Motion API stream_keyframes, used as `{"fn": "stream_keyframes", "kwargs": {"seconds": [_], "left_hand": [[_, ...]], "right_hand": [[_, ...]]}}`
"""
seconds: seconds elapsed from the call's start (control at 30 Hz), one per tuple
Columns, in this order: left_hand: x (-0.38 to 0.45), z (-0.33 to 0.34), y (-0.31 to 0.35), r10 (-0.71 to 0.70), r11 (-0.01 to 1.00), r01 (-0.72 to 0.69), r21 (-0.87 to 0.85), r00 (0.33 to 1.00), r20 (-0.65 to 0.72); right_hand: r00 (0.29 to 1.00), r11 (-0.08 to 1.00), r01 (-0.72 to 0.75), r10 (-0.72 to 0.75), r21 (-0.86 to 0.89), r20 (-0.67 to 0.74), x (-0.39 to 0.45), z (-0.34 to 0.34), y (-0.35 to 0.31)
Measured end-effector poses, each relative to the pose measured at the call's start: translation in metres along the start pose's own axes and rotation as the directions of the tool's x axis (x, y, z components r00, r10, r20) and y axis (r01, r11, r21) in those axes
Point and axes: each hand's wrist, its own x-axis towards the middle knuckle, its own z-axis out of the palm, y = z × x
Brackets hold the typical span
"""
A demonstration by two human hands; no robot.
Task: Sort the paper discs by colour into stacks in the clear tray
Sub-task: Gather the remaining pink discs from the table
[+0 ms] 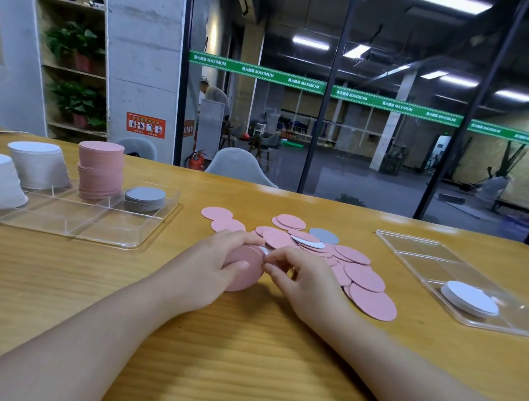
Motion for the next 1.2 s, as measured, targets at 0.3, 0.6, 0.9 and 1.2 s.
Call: {"fn": "stream_keyframes", "kwargs": {"seconds": [0.3,0.6,0.9,1.2], "left_hand": [[-0.002,-0.001,-0.001,-0.045,0.998,0.046,-0.042,0.999,0.010],[-0.001,-0.001,0.000,-0.063,0.996,0.063,-0.067,0.998,0.009],[-0.001,-0.001,0.002,-0.045,0.995,0.045,-0.090,0.999,0.001],[-0.002,-0.001,0.002,-0.071,0.992,0.070,-0.103,0.997,-0.008]], "right_hand": [[0.945,0.892,-0.324,0.322,-0.316,-0.058,0.005,-0.031,0.058],[0.897,0.770,-0.425,0.429,-0.476,-0.106,0.011,-0.016,0.059],[0.897,0.823,-0.423,0.441,-0.379,-0.044,0.015,-0.023,0.064],[0.893,0.727,-0.205,0.413,-0.656,0.178,0.028,-0.037,0.057]]}}
